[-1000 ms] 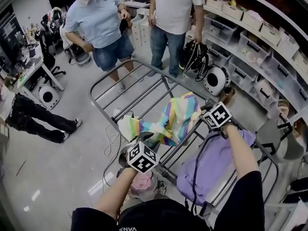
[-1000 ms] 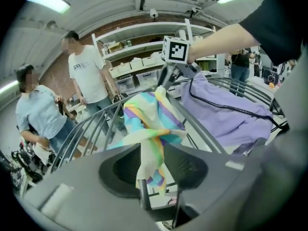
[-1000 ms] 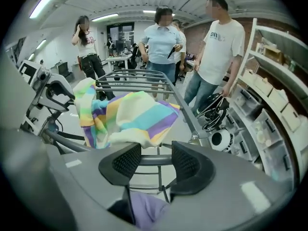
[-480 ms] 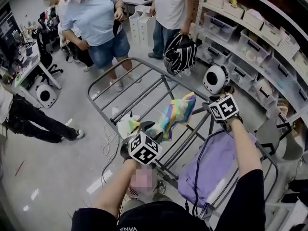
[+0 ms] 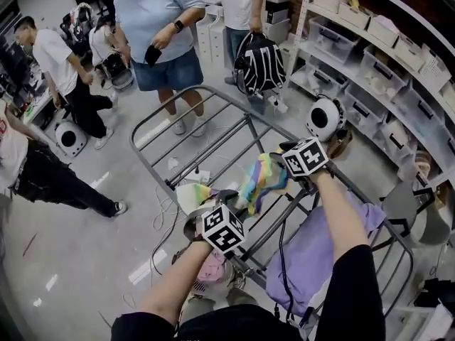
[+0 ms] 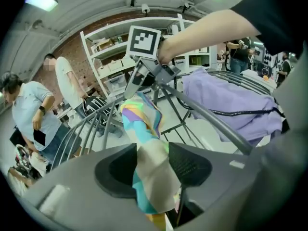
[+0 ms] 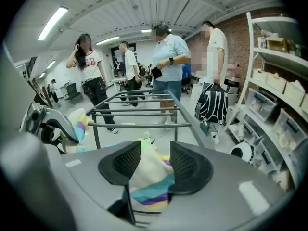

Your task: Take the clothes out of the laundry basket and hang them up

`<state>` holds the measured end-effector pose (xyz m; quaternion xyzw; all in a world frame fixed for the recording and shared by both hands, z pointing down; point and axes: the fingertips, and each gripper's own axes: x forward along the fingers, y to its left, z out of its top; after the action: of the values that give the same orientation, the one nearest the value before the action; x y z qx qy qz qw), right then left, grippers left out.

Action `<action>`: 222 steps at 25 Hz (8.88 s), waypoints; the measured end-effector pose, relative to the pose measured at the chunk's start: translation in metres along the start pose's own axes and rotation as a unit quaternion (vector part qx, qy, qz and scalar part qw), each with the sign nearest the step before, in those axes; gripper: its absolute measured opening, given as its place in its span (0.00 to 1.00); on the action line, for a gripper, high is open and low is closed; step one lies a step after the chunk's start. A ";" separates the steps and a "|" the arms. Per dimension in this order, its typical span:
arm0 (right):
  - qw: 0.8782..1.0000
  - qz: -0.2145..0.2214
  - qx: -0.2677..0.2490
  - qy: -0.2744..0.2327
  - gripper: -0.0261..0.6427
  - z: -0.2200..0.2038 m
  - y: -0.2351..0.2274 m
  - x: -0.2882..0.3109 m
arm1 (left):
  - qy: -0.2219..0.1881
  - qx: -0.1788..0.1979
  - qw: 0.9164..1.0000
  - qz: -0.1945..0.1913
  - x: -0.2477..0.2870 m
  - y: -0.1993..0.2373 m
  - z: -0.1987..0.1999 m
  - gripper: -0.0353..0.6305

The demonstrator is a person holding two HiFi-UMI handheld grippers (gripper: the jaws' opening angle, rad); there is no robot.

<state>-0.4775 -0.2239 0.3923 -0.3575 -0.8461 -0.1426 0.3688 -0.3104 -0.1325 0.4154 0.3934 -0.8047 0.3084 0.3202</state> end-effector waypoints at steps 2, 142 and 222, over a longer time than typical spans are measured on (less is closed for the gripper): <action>1.000 0.004 0.001 0.014 0.33 -0.006 0.002 0.011 | 0.006 0.014 1.000 0.007 0.001 -0.001 -0.005 0.33; 0.995 -0.098 -0.030 -0.022 0.07 0.043 0.317 0.011 | -0.134 0.026 0.986 0.093 -0.229 0.026 -0.178 0.22; 0.945 -0.168 0.138 -0.243 0.05 -0.184 0.521 -0.284 | -0.272 -0.060 0.950 0.142 -0.370 -0.216 -0.170 0.06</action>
<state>0.1229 -0.0920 0.3011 -0.1799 -0.9692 0.0069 0.1680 0.0955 0.0480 0.2909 0.3240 -0.9260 0.1830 0.0646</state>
